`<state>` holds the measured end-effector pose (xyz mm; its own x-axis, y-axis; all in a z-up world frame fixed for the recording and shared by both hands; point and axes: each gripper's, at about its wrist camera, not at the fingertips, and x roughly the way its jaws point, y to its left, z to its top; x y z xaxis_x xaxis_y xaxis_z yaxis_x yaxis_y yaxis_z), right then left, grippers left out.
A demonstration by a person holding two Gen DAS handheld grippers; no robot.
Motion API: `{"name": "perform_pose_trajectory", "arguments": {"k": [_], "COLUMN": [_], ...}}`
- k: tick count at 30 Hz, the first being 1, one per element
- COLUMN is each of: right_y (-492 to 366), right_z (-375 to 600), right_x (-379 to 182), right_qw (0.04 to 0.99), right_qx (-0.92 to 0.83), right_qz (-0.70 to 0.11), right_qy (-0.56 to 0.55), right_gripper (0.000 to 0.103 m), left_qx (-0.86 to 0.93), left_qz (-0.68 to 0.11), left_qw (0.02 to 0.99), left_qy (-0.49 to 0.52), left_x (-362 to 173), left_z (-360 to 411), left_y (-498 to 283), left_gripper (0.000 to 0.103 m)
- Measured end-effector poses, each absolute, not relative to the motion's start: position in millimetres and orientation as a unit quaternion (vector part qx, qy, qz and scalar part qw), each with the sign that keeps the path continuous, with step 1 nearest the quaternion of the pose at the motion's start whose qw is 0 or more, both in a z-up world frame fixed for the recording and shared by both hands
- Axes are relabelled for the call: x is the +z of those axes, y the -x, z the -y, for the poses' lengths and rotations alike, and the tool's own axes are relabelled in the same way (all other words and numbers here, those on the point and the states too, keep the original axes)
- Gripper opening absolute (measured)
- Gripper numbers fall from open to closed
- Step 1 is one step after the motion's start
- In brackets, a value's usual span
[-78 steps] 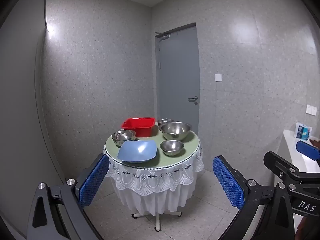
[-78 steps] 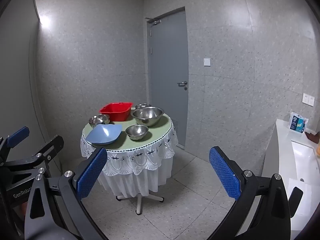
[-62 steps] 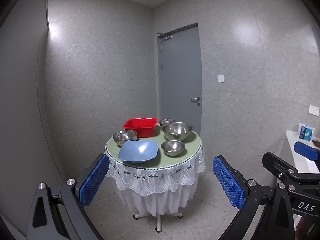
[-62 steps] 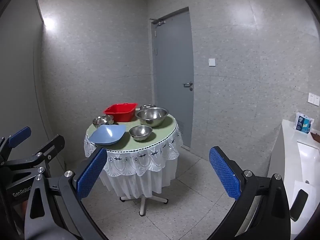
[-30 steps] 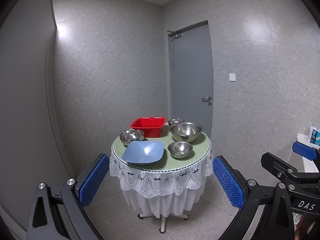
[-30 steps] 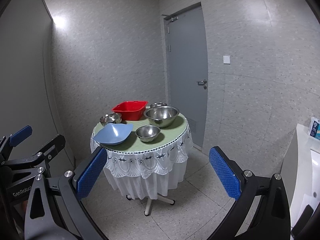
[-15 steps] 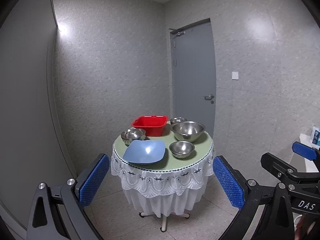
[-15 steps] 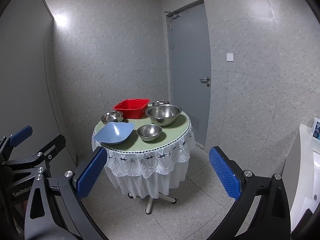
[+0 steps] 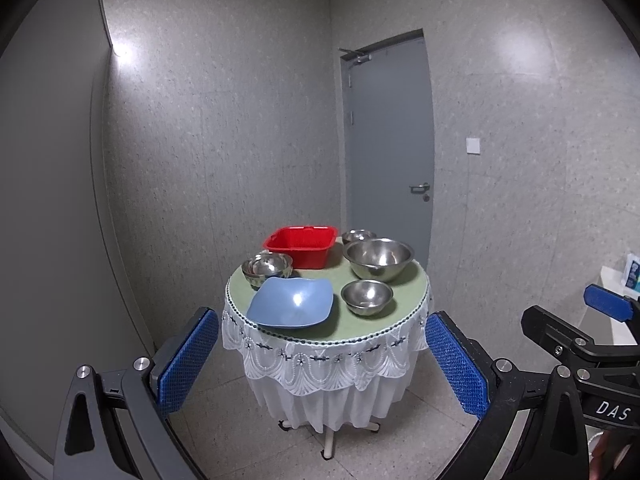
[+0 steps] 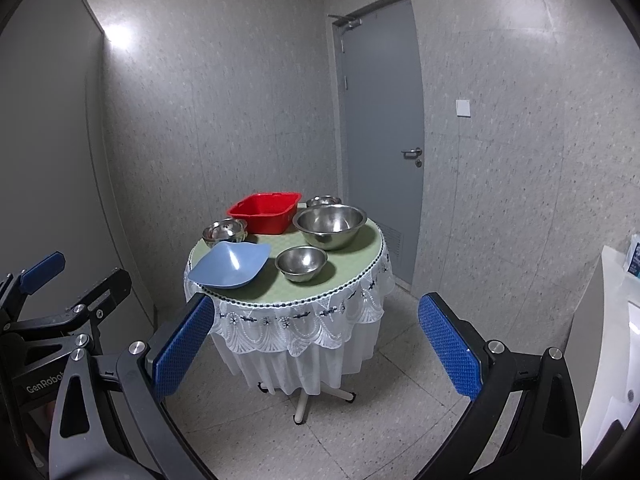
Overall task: Organize plates and bowls
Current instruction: 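Move both tools toward the table of bowls and plate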
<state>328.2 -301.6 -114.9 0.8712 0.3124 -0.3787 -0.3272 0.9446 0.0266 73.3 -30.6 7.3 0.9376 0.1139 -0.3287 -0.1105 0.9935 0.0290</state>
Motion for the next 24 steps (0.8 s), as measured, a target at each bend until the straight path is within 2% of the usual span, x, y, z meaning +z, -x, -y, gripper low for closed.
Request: {"name": "perform_pose_trajectory", "arguments": {"k": [24], "right_y": [-341.8], "right_z": [291.8], "right_x": [-118.9], "right_qw": [0.966], "right_qx": [0.161], "right_qz": [-0.199], "right_qy": [0.021], "right_gripper": [0.103], "left_qx": [0.055], "left_qz": [-0.165], "left_qw": [0.985], "left_qy": [-0.004], "left_x": [5.0], "left_z": [20.6], "left_y": [-86.0], "left_gripper": [0.102]}}
